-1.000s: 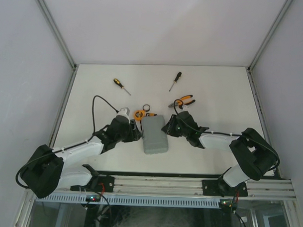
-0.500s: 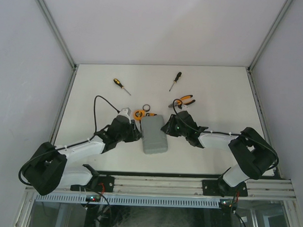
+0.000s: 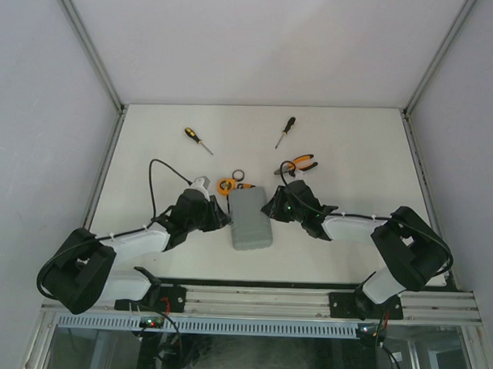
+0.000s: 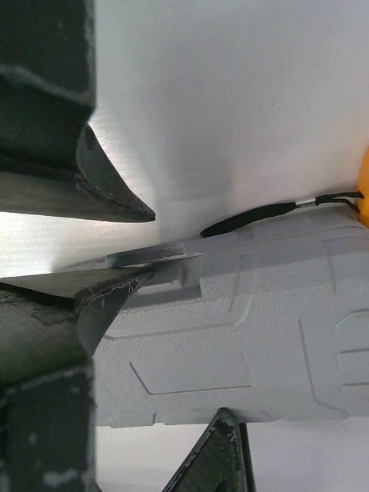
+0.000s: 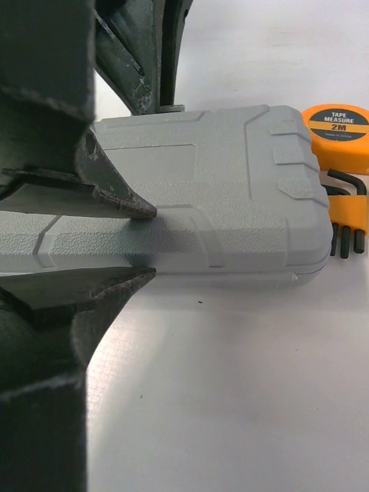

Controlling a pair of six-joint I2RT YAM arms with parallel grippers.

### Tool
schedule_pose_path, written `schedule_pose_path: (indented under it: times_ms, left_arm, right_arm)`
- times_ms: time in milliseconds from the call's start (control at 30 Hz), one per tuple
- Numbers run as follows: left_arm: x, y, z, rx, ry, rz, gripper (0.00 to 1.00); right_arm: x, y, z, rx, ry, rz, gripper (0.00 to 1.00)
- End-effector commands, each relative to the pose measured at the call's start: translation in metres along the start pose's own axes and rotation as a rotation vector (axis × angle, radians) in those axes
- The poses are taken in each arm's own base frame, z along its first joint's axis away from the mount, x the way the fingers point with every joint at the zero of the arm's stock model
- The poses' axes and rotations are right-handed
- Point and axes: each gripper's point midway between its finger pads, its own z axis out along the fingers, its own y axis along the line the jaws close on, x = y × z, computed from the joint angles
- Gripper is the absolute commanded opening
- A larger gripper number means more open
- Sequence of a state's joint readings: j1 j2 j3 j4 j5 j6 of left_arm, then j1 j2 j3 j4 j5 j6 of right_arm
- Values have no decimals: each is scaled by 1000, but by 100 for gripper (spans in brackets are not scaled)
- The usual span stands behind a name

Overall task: Sort the tools into containers
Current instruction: Open the storage box at the center of the board.

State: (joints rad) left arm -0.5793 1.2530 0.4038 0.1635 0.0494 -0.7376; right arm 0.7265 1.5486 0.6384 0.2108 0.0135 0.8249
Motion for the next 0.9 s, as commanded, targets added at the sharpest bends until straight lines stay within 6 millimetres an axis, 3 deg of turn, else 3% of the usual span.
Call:
schedule_pose_path:
  times_ms: [0,133,400,633,867]
  left_arm:
    - [-1,-7,5,68,-5,-48,33]
    - [0,-6,8,75,1,-64,27]
    - [-5,-10,5,95,-15,-67,0]
    - [-21,-25,-15,122,-57,-53,0]
    - [-42,-39,-40,120,-92,-28,0]
  right_arm:
    - [72,-80,-13,267,244,-89,26]
    - [73,-80,-13,270,247,-91,26]
    - [65,-70,-16,240,217,-113,29]
    - [34,-50,-39,205,97,-160,50]
    - [5,-29,-71,146,-17,-191,60]
